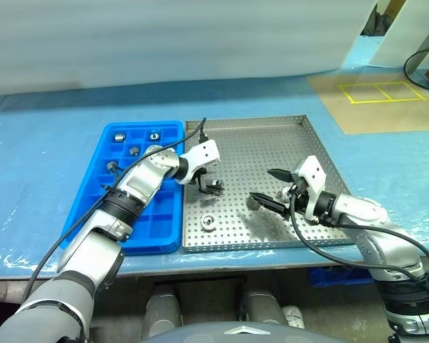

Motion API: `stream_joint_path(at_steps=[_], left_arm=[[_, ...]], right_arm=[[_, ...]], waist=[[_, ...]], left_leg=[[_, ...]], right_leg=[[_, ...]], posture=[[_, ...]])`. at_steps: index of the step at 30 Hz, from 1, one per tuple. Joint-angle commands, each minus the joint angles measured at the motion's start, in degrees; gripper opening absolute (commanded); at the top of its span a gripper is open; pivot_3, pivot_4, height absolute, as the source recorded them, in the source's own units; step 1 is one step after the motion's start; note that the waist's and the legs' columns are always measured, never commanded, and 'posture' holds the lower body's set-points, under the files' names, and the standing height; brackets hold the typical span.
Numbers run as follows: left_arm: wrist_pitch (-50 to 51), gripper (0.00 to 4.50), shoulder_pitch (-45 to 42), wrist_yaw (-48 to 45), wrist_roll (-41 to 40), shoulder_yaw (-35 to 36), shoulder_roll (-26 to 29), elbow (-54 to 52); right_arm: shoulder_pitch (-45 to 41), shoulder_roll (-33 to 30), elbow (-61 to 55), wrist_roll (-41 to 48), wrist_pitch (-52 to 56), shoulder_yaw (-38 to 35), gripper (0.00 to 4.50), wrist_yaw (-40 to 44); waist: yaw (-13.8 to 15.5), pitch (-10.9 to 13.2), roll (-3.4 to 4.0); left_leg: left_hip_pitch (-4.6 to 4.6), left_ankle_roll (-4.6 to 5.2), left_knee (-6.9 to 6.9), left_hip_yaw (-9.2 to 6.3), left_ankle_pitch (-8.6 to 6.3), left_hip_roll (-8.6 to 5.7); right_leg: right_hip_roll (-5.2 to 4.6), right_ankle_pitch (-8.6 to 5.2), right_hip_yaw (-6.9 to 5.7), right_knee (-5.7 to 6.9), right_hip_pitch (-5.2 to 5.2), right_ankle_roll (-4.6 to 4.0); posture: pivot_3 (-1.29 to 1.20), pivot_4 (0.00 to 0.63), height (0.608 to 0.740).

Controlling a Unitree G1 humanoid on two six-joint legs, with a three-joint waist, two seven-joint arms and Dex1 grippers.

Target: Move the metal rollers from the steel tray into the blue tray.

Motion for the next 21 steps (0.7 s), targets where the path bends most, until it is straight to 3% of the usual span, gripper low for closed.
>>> stream_joint_path(at_steps=[1,12,15,21], left_arm=[[-2.2,4.5,-1.8,-0.4,2.0,-1.0,-0.1,1.0],[-3.2,4.5,-2.3,-2.0,5.0,-3.3,-2.2,5.0],[-3.1,3.98,-2.6,-1.7,6.5,-4.0,-2.9,6.8],[-2.7,1.9,-2.2,-2.5,6.8,-3.6,-3.6,6.6]], right_arm=[[-0.2,0.1,-2.4,0.7,-0.1,-0.2,4.46,-0.3],[0.6,0.1,-2.6,0.5,-0.4,0.2,4.46,-0.9],[0.6,0.1,-2.6,0.5,-0.5,0.3,4.5,-1.1],[0.7,0.3,-2.7,0.3,-0.7,0.7,4.5,-1.4]], waist=[[0.0,0.0,0.0],[0.0,0.0,0.0],[0.0,0.0,-0.01],[0.0,0.0,0.0]], left_leg=[[-0.01,0.0,0.0,0.0,0.0,0.0],[0.0,0.01,0.0,0.01,0.0,0.0],[-0.01,0.03,0.0,0.01,-0.01,-0.01],[0.01,0.03,0.0,0.02,0.0,0.0]], right_leg=[[0.0,0.0,0.0,-0.01,0.0,0.0],[-0.01,0.0,0.0,-0.01,0.0,0.0],[-0.02,0.0,0.0,-0.02,0.01,0.0],[-0.01,0.0,0.01,-0.01,0.05,0.0]], posture=[[-0.25,0.15,0.74],[-0.26,0.15,0.74],[-0.26,0.15,0.74],[-0.26,0.15,0.74]])
